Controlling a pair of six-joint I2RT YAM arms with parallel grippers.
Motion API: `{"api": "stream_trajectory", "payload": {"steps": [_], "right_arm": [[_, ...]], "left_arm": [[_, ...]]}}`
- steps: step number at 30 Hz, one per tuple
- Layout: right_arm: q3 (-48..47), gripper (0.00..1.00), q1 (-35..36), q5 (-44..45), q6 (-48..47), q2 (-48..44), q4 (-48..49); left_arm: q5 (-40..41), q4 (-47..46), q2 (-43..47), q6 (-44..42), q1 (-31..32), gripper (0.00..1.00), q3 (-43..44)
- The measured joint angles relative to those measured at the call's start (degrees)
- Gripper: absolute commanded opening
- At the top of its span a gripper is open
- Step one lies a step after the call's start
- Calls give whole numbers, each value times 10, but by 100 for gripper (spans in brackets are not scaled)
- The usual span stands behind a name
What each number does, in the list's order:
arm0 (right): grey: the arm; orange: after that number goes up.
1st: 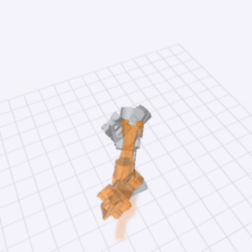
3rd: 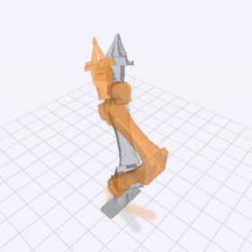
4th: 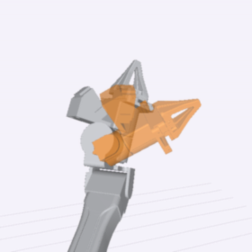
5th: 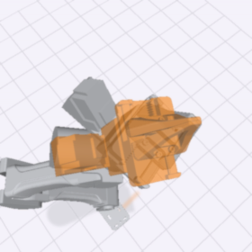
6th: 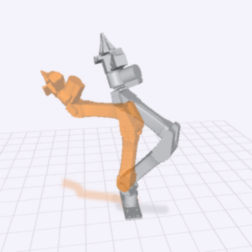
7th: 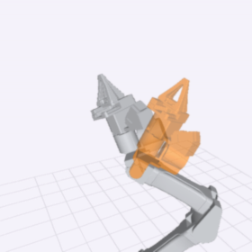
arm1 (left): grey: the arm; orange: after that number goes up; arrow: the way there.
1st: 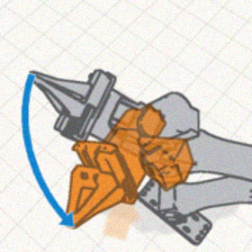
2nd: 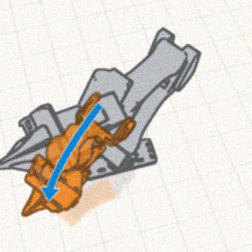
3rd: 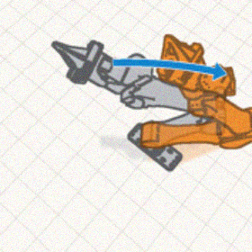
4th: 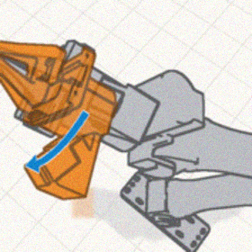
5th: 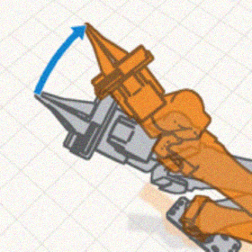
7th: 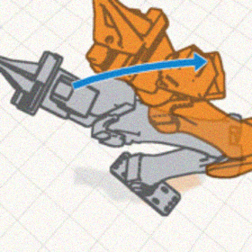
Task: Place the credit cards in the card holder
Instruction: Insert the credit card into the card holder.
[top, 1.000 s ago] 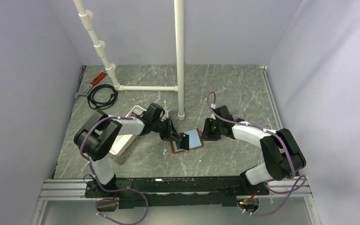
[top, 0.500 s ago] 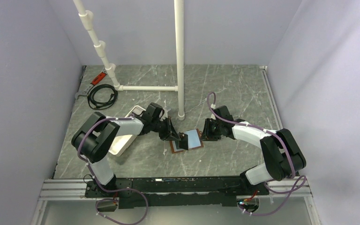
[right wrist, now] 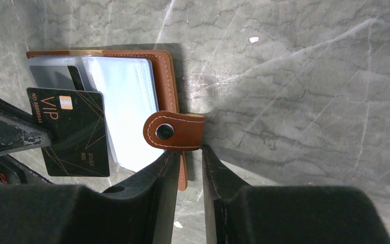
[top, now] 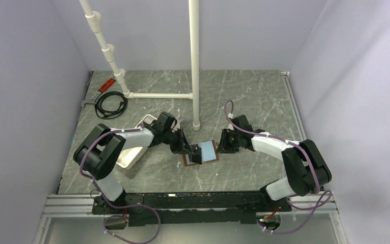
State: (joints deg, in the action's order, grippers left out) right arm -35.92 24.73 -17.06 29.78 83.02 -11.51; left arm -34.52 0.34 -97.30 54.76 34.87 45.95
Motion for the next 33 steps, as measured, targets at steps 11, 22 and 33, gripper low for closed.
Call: {"api": "stream_trajectory", "payload": {"steps": [11,22,33], "right_arm": [[0,29,0,-3,-2,0,0],[0,30,0,-15,-7,-1,-4],[2,31,0,-30,-9,-1,-4]], "left_arm": [[5,28,16,0,0,0,0],[3,24,15,0,0,0,-2],[-12,-9,-11,-11,0,0,0]]}}
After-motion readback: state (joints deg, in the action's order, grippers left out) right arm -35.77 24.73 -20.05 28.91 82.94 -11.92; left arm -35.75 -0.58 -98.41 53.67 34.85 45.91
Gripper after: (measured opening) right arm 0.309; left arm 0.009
